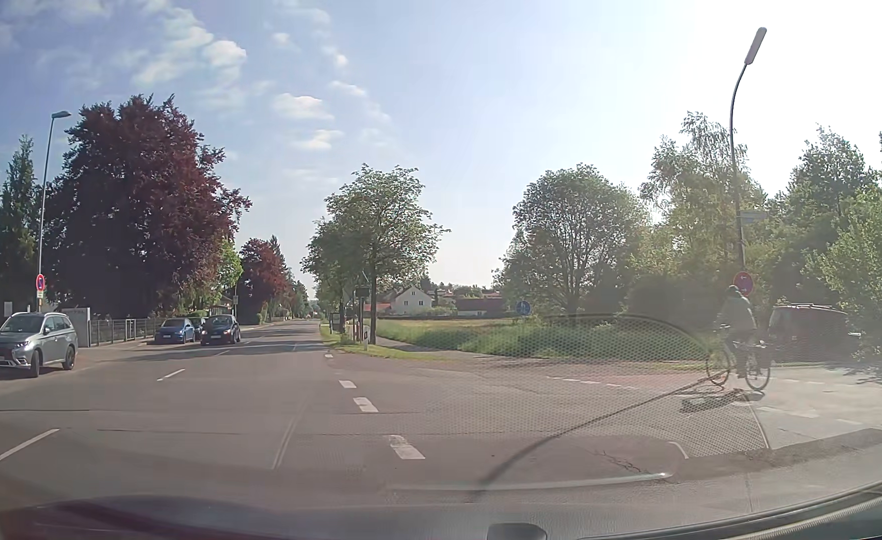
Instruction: Follow the waypoints while adhering to traffic rules and regulations
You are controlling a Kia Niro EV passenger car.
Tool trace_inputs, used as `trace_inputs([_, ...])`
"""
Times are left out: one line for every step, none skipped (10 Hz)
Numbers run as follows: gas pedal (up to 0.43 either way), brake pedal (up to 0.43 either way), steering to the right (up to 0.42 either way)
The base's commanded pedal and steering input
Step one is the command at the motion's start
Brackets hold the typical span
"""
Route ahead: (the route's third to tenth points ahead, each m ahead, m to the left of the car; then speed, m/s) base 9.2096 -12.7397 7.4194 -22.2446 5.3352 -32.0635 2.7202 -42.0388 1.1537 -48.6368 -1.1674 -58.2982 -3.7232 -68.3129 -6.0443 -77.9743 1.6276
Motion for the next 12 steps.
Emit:
trace_inputs([0.118,0.0,0.367])
trace_inputs([0.118,0.0,0.39])
trace_inputs([0.118,0.0,0.399])
trace_inputs([0.118,0.0,0.409])
trace_inputs([0.118,0.0,0.422])
trace_inputs([0.13,0.0,0.437])
trace_inputs([0.118,0.0,0.449])
trace_inputs([0.079,0.0,0.456])
trace_inputs([0.047,0.0,0.464])
trace_inputs([0.047,0.0,0.475])
trace_inputs([0.039,0.0,0.497])
trace_inputs([0.039,0.0,0.516])
